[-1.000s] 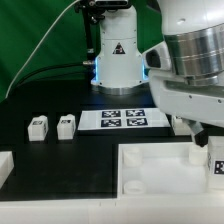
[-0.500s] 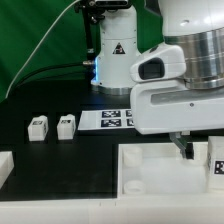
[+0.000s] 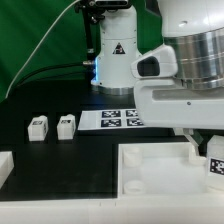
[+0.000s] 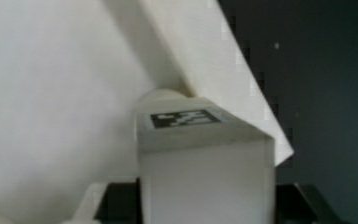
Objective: Assemble one leg
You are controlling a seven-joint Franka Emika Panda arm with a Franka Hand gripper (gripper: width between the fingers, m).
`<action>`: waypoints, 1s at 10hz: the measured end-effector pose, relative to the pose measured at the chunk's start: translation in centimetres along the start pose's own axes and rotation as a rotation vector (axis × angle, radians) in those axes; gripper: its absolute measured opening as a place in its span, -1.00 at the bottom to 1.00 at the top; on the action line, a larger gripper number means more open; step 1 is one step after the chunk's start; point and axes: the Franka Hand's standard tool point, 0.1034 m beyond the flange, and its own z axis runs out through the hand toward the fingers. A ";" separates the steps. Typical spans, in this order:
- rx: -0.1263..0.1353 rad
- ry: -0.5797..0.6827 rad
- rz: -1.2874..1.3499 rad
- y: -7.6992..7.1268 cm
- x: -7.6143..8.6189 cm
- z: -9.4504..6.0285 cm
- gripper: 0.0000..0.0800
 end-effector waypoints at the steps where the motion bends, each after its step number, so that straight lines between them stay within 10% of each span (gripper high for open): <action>1: 0.011 -0.010 0.157 0.1 0.1 0.0 -0.23; 5: 0.113 -0.012 0.886 0.7 -0.4 0.3 -0.24; 9: 0.099 -0.005 0.703 0.6 -0.6 0.4 -0.23; 10: 0.069 0.002 0.467 0.4 -0.6 0.2 0.22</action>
Offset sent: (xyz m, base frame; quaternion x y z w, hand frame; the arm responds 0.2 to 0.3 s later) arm -0.0148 -0.0062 -0.0092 0.0709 0.0331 0.4991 0.8630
